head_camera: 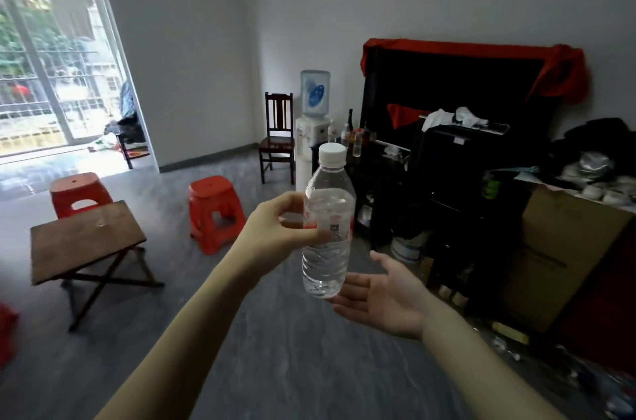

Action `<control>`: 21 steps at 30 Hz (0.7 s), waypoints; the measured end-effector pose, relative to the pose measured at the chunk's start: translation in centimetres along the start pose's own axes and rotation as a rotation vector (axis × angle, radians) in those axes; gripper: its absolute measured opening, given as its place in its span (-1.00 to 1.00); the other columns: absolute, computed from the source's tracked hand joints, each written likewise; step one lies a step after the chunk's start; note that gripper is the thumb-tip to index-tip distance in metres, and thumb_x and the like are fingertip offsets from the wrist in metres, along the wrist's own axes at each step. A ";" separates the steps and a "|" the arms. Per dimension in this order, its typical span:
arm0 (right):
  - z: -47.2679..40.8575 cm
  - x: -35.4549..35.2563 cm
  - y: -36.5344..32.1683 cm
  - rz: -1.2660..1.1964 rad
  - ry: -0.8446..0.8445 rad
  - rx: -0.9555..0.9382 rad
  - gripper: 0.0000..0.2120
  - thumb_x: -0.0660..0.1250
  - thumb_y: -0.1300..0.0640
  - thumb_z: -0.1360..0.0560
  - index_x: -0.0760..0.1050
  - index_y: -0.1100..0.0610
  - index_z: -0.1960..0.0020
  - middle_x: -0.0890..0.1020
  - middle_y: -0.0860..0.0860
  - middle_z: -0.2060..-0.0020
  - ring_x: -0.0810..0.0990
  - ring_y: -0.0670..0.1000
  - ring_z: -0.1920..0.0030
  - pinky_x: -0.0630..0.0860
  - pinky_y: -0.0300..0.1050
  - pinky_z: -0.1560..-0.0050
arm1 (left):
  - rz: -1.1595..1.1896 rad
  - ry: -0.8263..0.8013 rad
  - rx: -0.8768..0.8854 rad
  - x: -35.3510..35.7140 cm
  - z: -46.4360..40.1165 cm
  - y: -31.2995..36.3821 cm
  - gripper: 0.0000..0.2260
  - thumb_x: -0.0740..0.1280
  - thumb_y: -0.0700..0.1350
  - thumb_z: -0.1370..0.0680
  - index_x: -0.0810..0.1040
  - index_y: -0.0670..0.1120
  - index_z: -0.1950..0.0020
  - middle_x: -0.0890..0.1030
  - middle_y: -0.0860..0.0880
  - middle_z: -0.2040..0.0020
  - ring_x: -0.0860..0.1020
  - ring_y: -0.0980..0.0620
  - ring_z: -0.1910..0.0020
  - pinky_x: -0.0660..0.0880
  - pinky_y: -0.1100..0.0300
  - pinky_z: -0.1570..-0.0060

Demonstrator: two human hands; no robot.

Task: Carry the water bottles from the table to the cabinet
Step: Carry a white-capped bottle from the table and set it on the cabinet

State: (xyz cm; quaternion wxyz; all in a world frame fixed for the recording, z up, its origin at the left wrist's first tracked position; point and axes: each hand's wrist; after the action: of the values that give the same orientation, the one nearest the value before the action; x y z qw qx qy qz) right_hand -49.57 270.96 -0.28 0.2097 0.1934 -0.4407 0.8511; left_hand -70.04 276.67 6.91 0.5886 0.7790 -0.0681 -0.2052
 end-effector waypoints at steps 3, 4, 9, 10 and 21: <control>-1.4 -0.1 -0.7 0.014 -0.023 0.032 -0.31 0.07 -0.22 -0.61 0.45 0.41 -0.31 0.60 0.34 -0.19 0.61 0.28 -0.14 0.52 0.15 -0.16 | -0.001 0.032 0.000 -0.2 -0.1 -0.4 -0.63 0.64 -0.23 -0.34 0.66 -0.03 -0.09 0.74 0.01 0.02 0.74 0.05 0.07 0.67 0.20 0.02; -1.9 -0.1 -1.0 0.018 -0.031 0.040 -0.30 0.07 -0.22 -0.61 0.45 0.41 -0.31 0.60 0.34 -0.20 0.60 0.28 -0.15 0.52 0.15 -0.17 | 0.001 0.039 -0.005 -0.3 -0.3 -0.6 -0.63 0.64 -0.23 -0.34 0.66 -0.04 -0.09 0.74 0.01 0.03 0.74 0.05 0.07 0.67 0.21 0.03; -5.3 0.1 -2.3 0.021 -0.071 0.062 -0.31 0.08 -0.20 -0.61 0.42 0.41 -0.37 0.52 0.33 -0.31 0.56 0.28 -0.21 0.49 0.15 -0.22 | 0.016 0.065 -0.024 -1.7 -2.8 -1.9 -0.64 0.62 -0.23 -0.35 0.65 -0.04 -0.09 0.74 0.01 0.02 0.73 0.09 0.09 0.62 0.30 0.14; -6.2 0.2 -2.7 0.021 -0.078 0.066 -0.31 0.08 -0.19 -0.61 0.43 0.40 -0.36 0.53 0.33 -0.30 0.58 0.28 -0.19 0.51 0.15 -0.21 | 0.019 0.072 -0.029 -2.1 -3.6 -2.3 -0.64 0.62 -0.23 -0.35 0.65 -0.04 -0.10 0.74 0.00 0.01 0.73 0.07 0.07 0.63 0.28 0.12; -18.9 4.2 -10.3 0.045 -0.103 0.055 -0.32 0.06 -0.19 -0.62 0.47 0.42 -0.31 0.55 0.34 -0.28 0.57 0.26 -0.19 0.50 0.12 -0.20 | -0.027 0.059 -0.018 -8.4 -16.8 -6.5 -0.61 0.64 -0.13 -0.35 0.65 0.06 -0.11 0.73 0.03 -0.02 0.72 0.10 0.04 0.67 0.15 0.01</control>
State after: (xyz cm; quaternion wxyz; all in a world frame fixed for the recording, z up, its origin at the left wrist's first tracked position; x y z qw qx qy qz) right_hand -50.38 292.80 -1.36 0.1623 0.2326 -0.4315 0.8564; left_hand -71.78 296.47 6.47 0.5945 0.7802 -0.0384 -0.1906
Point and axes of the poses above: each hand's wrist, its own z-axis away from the middle knuckle, its own x-axis out of the palm, y = z × x
